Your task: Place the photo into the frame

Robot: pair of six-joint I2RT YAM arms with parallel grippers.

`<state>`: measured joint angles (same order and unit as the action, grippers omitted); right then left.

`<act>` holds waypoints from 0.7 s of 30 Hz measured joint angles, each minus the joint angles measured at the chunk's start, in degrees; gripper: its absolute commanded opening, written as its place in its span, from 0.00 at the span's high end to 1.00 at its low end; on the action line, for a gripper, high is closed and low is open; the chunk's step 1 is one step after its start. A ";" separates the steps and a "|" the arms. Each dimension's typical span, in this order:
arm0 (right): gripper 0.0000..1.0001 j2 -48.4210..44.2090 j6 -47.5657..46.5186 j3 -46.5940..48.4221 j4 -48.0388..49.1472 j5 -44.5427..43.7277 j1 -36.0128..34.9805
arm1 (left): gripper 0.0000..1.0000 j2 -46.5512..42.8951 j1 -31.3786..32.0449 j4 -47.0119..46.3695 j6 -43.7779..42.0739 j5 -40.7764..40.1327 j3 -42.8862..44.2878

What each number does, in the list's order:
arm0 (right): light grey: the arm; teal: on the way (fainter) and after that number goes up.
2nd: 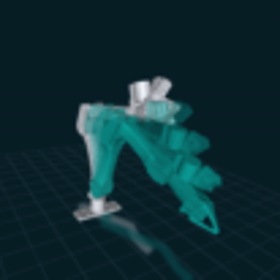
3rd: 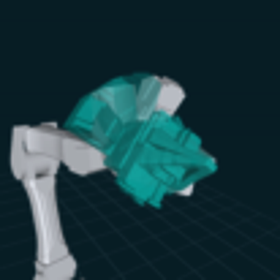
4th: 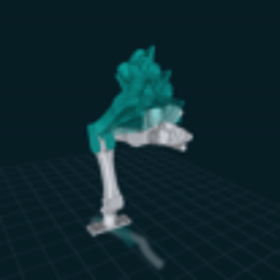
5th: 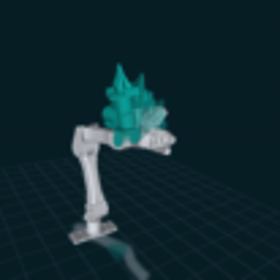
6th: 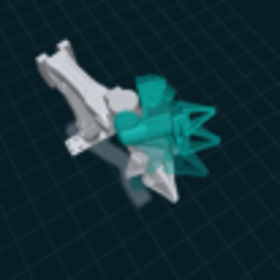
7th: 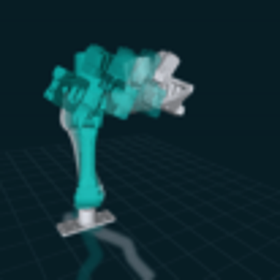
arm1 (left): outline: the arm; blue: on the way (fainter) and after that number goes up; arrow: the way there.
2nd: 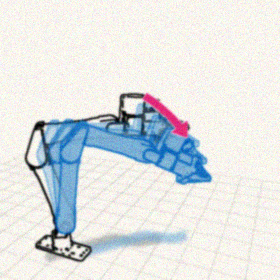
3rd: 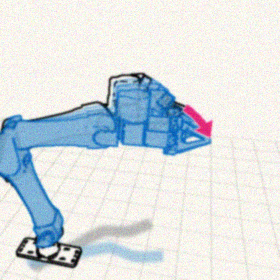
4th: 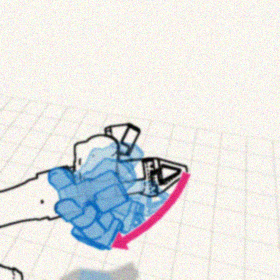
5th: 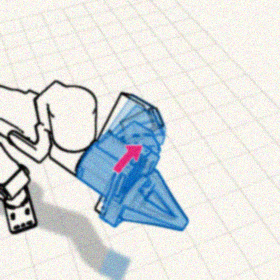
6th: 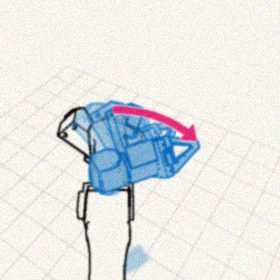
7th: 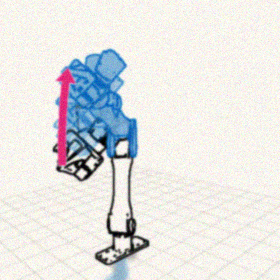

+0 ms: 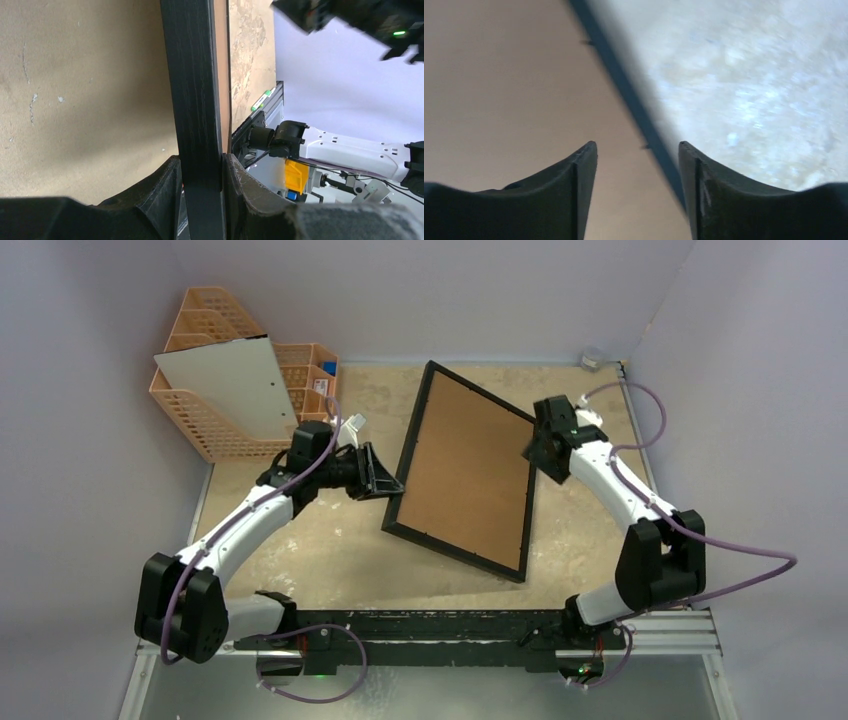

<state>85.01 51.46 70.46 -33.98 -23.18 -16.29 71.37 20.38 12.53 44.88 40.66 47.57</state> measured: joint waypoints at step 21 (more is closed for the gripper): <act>0.65 5.01 -6.45 -22.16 17.14 18.34 13.03 | 1.00 2.47 -0.13 2.71 -0.26 2.97 4.79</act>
<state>90.02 45.01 48.29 -16.84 -4.84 -3.27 73.84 20.25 15.25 44.62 43.64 52.36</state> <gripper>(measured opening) 0.348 0.324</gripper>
